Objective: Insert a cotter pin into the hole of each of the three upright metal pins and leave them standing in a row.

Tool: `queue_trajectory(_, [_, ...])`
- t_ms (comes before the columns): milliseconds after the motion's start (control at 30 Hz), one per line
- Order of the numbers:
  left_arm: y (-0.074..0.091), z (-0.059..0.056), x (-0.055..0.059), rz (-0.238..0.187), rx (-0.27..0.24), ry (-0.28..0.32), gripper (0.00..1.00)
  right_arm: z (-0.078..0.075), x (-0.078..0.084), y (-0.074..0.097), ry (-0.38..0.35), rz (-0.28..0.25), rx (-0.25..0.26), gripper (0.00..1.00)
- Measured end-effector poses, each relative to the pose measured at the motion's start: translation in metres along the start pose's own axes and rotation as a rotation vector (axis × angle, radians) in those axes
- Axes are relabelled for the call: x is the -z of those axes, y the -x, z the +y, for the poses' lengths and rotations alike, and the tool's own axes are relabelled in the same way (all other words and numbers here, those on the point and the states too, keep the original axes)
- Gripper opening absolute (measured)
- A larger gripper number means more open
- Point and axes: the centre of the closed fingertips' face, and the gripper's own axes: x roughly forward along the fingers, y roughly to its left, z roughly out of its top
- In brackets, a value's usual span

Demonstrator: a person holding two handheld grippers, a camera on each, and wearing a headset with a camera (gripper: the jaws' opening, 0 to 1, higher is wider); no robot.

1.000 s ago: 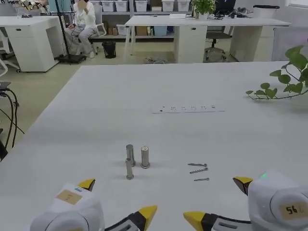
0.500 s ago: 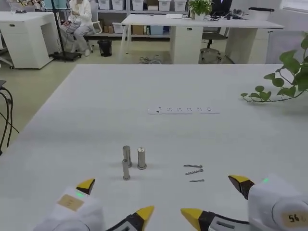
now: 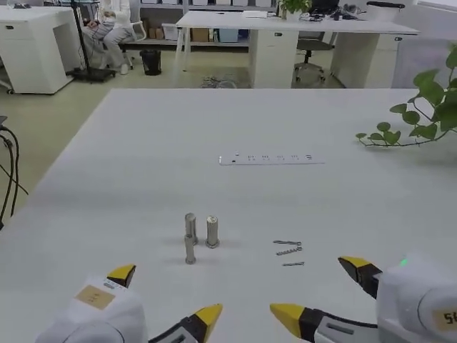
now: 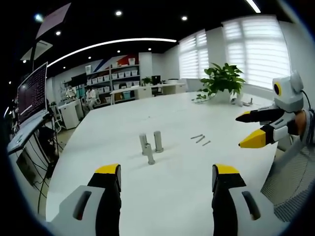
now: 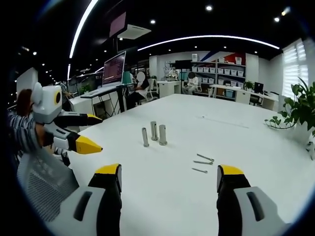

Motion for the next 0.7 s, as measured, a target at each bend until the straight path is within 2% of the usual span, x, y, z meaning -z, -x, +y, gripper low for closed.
queue_trajectory(133, [-0.009, 0.007, 0.001, 0.001, 0.018, -0.003, 0.65, -0.002, -0.007, 0.002, -0.017, -0.019, 0.0, 0.73])
queue_trajectory(267, [-0.022, 0.012, -0.004, -0.008, 0.045, -0.019, 0.59, -0.008, -0.007, 0.002, -0.004, -0.01, 0.004, 0.71])
queue_trajectory(400, [-0.036, 0.019, -0.005, 0.006, 0.058, -0.05, 0.54, -0.012, -0.005, 0.0, -0.014, 0.002, 0.005, 0.69])
queue_trajectory(467, [-0.045, 0.023, -0.003, 0.04, 0.069, -0.082, 0.51, -0.013, -0.005, -0.001, -0.016, 0.005, 0.004, 0.68])
queue_trajectory(567, [-0.054, 0.026, -0.008, 0.008, 0.085, -0.068, 0.49, -0.013, -0.006, -0.004, -0.023, 0.009, -0.001, 0.66])
queue_trajectory(700, [-0.072, 0.031, -0.005, 0.036, 0.108, -0.08, 0.43, -0.014, -0.007, -0.006, -0.029, 0.008, -0.002, 0.64])
